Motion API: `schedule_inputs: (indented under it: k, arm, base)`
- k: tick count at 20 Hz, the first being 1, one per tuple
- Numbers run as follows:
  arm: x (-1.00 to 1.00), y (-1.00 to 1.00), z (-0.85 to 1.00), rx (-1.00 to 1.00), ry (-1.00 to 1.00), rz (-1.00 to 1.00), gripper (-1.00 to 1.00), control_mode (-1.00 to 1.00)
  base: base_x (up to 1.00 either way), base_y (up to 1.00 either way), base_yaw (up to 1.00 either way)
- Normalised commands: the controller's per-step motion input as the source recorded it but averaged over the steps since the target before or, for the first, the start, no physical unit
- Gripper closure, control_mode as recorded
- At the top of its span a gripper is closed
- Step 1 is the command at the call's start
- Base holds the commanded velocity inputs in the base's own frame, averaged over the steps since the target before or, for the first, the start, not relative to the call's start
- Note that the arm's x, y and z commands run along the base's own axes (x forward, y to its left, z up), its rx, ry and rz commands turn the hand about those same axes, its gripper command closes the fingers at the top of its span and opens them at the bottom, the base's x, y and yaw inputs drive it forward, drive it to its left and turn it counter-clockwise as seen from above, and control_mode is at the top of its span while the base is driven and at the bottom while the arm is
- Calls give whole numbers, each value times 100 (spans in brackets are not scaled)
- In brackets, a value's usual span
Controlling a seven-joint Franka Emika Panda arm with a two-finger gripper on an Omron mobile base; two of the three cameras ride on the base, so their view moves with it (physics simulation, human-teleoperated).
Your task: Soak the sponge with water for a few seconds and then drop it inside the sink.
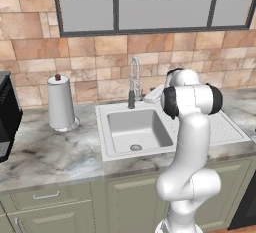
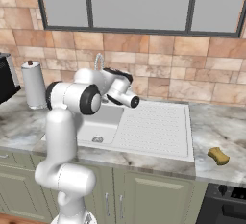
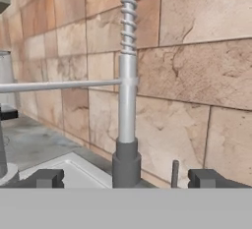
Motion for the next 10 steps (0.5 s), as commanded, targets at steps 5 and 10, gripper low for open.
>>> schedule_inputs:
  k: [5, 10]
  arm:
    - [5, 2, -13, 0, -3, 0, -100, -100]
    - [5, 9, -7, 0, -3, 0, -100, -100]
  base:
    - [0, 0, 0]
    - [0, 0, 0]
